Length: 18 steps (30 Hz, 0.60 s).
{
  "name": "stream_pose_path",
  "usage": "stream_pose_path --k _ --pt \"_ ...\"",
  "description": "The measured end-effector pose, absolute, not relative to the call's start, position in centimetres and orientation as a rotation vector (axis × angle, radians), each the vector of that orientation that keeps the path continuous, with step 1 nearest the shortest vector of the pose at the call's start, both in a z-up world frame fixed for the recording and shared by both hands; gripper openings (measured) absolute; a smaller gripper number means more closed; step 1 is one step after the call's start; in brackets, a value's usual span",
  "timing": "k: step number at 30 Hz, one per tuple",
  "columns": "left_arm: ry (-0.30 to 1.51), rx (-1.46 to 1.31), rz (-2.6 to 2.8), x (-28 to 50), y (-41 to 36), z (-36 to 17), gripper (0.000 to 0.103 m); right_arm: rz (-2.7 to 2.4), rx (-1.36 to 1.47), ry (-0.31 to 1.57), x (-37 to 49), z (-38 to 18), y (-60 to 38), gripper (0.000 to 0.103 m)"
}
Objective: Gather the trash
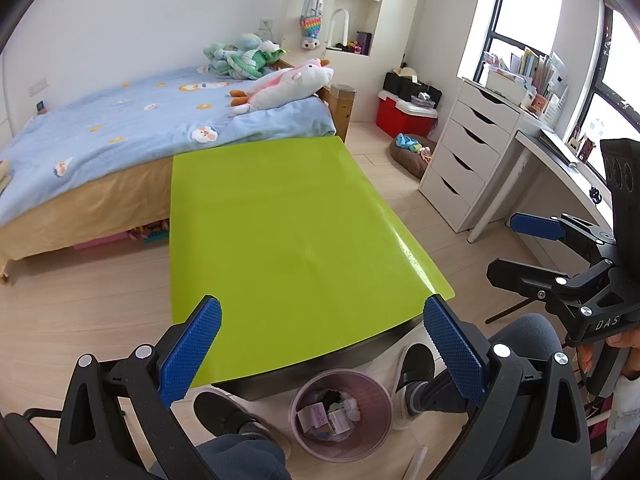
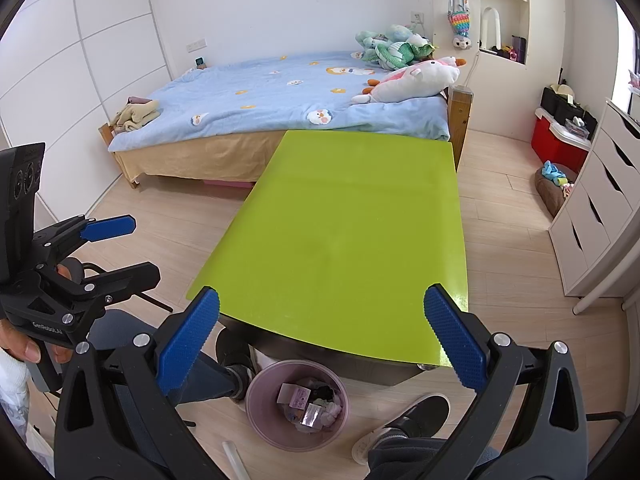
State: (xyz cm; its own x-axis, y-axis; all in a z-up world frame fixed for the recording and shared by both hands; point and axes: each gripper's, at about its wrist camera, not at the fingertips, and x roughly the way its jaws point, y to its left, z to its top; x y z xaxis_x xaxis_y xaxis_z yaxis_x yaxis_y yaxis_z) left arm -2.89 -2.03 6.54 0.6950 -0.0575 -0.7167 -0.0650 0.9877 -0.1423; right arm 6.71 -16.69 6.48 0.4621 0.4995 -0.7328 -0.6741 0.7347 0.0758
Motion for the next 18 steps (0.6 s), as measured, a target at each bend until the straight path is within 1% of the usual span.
stream_pose_path --k 18 --pt "0.807 -0.159 0.000 -2.94 -2.15 6.14 0.097 0.728 -0.238 0.815 6.76 6.49 -16.79 0.100"
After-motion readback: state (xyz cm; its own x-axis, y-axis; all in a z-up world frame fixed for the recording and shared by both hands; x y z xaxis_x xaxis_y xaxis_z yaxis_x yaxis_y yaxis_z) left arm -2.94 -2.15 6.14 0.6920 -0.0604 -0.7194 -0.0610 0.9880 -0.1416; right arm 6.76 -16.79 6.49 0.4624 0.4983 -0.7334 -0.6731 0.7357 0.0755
